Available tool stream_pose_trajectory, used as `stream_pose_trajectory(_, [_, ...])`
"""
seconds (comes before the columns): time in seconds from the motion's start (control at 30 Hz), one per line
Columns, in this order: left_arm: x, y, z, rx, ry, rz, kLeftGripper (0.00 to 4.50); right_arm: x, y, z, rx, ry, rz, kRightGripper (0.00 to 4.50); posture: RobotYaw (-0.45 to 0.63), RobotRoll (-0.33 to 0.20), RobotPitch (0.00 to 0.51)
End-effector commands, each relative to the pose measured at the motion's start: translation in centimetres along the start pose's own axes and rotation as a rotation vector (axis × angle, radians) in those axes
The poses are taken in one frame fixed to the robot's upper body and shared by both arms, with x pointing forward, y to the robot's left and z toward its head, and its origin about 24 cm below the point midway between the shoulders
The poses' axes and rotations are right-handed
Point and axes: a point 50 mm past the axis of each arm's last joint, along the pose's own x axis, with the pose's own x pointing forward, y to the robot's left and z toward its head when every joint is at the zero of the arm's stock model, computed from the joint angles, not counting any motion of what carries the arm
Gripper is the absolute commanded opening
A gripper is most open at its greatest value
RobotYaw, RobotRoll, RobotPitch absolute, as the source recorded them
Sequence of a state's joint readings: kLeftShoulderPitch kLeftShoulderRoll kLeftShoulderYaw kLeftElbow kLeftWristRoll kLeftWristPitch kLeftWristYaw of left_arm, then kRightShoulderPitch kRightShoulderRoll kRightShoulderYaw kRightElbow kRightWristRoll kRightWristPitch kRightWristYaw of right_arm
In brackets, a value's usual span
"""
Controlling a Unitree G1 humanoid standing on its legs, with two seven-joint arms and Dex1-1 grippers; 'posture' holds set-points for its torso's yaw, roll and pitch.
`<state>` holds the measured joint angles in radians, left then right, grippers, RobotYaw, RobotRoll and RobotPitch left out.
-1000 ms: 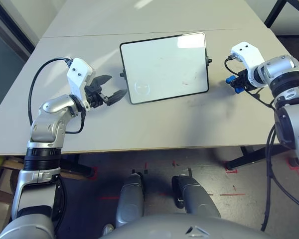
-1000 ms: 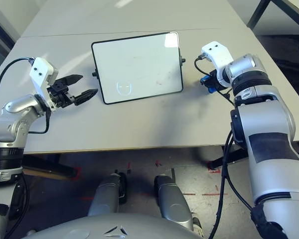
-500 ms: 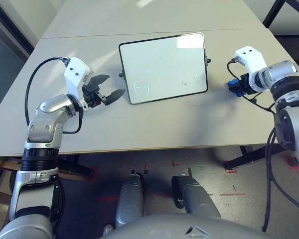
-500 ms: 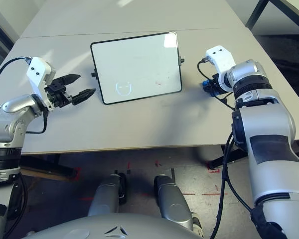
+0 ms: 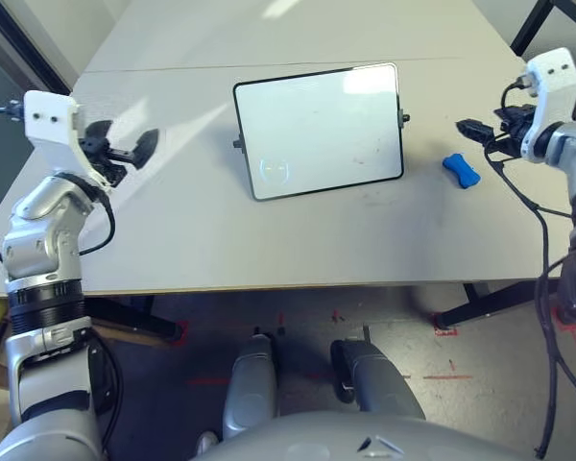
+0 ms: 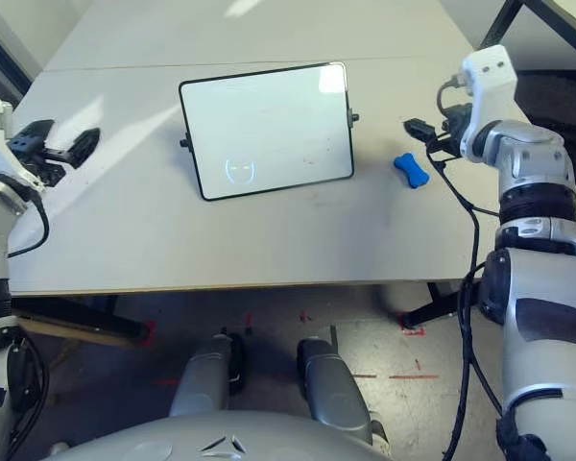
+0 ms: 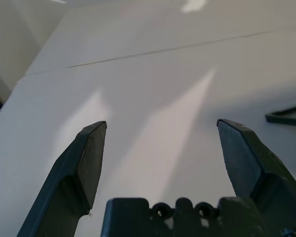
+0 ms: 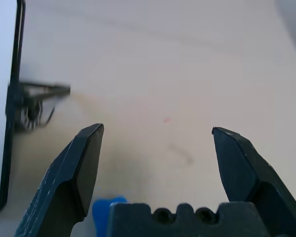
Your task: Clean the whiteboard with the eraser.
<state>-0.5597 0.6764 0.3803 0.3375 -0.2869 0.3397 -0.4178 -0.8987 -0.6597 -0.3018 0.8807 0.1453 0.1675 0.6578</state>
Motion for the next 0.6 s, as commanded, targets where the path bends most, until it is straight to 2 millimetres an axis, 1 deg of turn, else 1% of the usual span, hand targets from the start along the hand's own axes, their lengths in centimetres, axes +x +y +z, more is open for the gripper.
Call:
stream_pose_trajectory(0.03, [0.4, 1.3, -0.8, 0.006, 0.021, 0.085, 4.5, -1.2, -0.8, -2.0, 0.05, -0.05, -0.075, 4.47, -0.04, 0.0, 0.15])
stream_pose_trajectory(0.13, [0.7, 1.6, -1.1, 0.007, 0.026, 0.096, 4.5, -2.0, -1.2, -2.9, 0.059, -0.092, -0.126, 4.47, -0.06, 0.0, 0.149])
stream_pose_trajectory(0.27, [1.1, 1.8, -1.2, 0.012, 0.031, 0.092, 4.5, -2.2, -1.1, -3.5, 0.061, -0.112, -0.16, 4.47, -0.06, 0.0, 0.144])
stream_pose_trajectory(0.6, [1.2, 2.0, -1.0, 0.024, 0.024, 0.083, 4.5, -0.7, 0.2, -3.2, 0.066, -0.153, -0.153, 4.47, -0.04, 0.0, 0.119])
